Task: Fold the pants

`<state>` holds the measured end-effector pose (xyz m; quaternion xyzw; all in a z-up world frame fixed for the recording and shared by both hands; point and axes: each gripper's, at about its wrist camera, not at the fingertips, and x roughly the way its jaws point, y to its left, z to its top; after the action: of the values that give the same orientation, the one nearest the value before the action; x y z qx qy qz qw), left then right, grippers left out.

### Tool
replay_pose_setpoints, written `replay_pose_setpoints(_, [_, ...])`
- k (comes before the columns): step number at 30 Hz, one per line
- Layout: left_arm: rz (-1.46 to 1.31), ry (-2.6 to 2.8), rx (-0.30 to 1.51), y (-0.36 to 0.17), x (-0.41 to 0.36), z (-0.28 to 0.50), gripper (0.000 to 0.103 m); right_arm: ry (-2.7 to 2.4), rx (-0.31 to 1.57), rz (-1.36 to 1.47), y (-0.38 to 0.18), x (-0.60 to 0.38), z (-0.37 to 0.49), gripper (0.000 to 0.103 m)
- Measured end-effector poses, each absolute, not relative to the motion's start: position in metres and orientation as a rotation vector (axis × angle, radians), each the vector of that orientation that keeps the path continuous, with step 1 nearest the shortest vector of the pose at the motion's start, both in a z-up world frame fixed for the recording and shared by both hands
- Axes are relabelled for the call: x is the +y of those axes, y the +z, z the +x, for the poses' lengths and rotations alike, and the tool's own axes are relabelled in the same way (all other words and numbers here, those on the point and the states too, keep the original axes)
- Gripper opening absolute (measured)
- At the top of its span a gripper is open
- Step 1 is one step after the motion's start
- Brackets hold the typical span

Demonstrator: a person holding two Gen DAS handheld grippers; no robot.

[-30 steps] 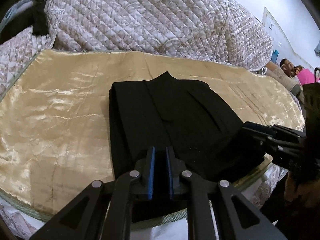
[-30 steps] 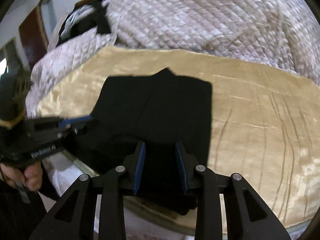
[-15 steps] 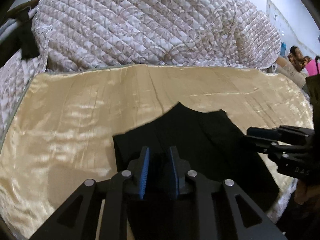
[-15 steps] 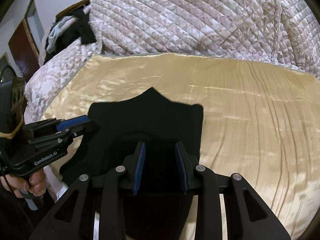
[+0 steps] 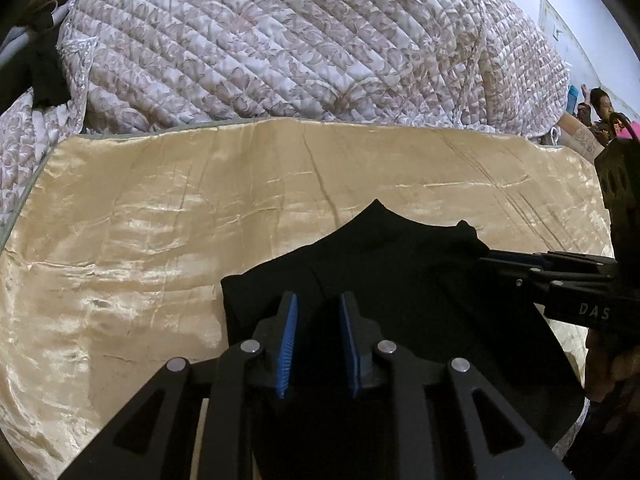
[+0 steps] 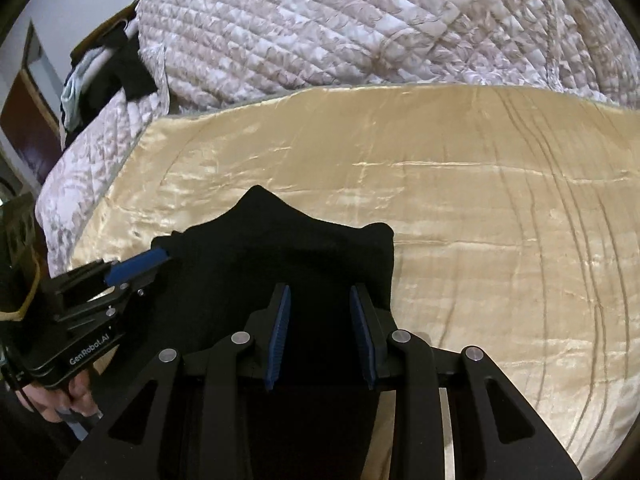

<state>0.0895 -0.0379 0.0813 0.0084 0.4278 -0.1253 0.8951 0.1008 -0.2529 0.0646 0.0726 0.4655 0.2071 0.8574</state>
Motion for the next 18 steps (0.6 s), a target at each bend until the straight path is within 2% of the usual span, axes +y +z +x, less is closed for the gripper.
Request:
replay_pose_setpoints(6, [0.011, -0.231, 0.875, 0.085, -0.030, 0.085, 0.040, 0.440, 0.957, 0.168, 0.069, -0.260, 0.095, 0.031])
replay_pose_setpoints(18, [-0.117, -0.178, 0.881, 0.085, 0.020, 0.076, 0.043, 0.448, 0.916, 0.232, 0.079, -0.287, 0.080, 0.031])
